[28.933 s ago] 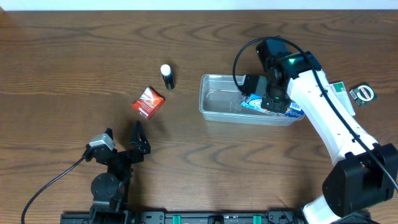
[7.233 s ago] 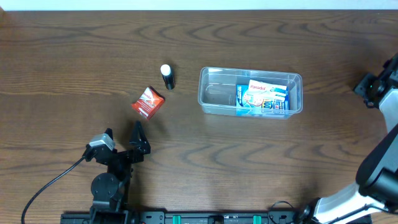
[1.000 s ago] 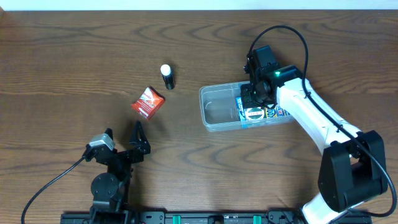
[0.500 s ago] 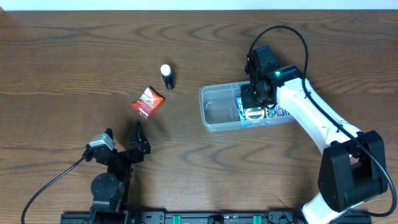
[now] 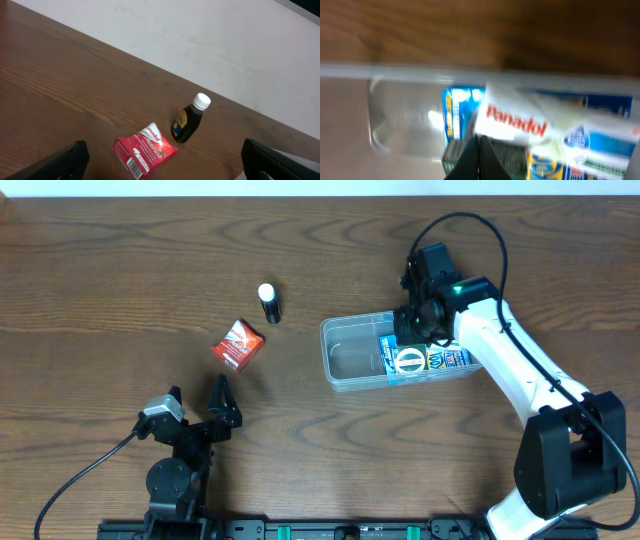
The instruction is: Pack container
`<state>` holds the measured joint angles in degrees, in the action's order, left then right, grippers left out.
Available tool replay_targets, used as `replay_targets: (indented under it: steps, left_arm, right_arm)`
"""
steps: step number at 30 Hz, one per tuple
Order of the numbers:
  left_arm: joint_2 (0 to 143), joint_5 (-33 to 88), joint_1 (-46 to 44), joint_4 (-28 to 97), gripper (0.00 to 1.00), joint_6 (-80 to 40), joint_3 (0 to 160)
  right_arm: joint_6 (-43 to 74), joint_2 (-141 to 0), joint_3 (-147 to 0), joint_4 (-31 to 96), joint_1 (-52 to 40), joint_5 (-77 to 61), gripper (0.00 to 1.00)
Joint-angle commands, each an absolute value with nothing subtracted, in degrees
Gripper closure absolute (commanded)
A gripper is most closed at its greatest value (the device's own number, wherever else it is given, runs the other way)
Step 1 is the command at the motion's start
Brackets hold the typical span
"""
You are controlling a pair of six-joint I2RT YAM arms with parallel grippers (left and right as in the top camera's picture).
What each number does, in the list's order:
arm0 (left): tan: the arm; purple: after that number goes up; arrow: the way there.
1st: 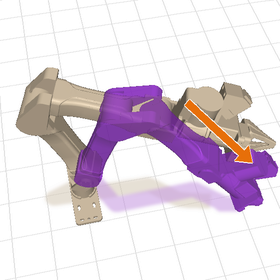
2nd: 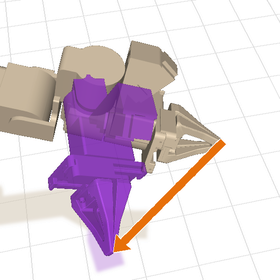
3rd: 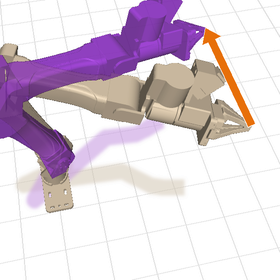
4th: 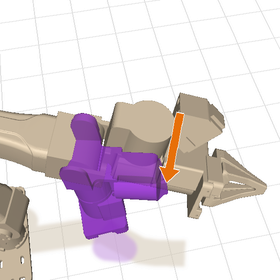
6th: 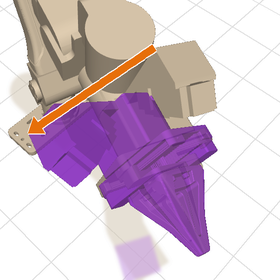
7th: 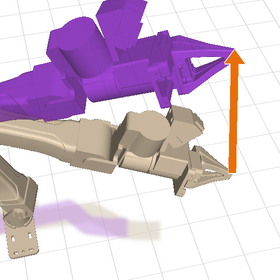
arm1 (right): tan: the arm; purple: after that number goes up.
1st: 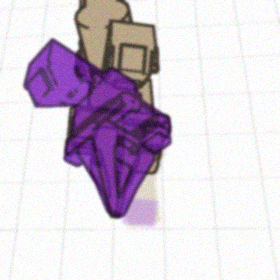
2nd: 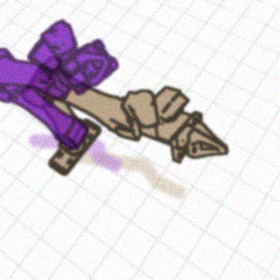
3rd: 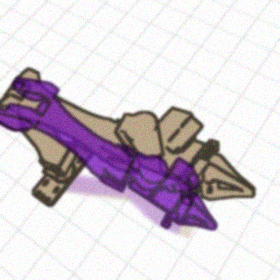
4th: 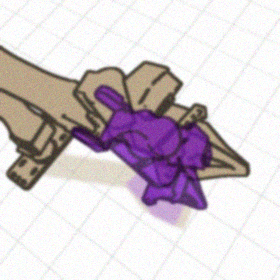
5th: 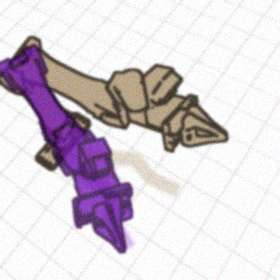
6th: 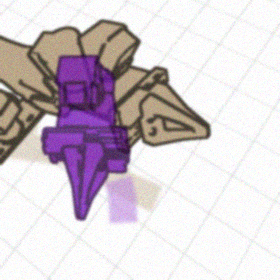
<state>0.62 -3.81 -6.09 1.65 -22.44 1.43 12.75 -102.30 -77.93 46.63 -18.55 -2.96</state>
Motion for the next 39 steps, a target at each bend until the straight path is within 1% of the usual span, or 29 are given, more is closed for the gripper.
replay_targets:
  steps: [1, 7, 12, 16, 27, 34, 39]
  left_arm:
    - [0.2, -5.4, -5.8, 3.7, 0.02, -21.5, 0.2]
    - [0.2, -5.4, -5.8, 3.7, 0.02, -21.5, 0.2]
    - [0.2, -5.4, -5.8, 3.7, 0.02, -21.5, 0.2]
    - [0.2, -5.4, -5.8, 3.7, 0.02, -21.5, 0.2]
    - [0.2, -5.4, -5.8, 3.7, 0.02, -21.5, 0.2]
    - [0.2, -5.4, -5.8, 3.7, 0.02, -21.5, 0.2]
    - [0.2, -5.4, -5.8, 3.7, 0.02, -21.5, 0.2]
  right_arm:
    - [11.8, -102.5, -79.0, 45.5, -18.4, -2.3, 0.99]
    - [12.1, -104.2, -79.0, 45.8, -18.4, -1.3, 0.99]
    - [12.0, -106.8, -79.0, 50.1, -18.4, -2.5, 0.99]
    - [8.3, -107.1, -79.1, 54.5, -18.3, -6.3, 0.99]
    - [8.0, -107.1, -86.4, 60.5, -14.6, -6.2, 0.99]
    - [8.0, -107.1, -86.2, 69.5, -12.8, 0.3, 0.99]
    - [7.6, -107.1, -84.9, 71.6, -11.7, 1.7, 0.99]
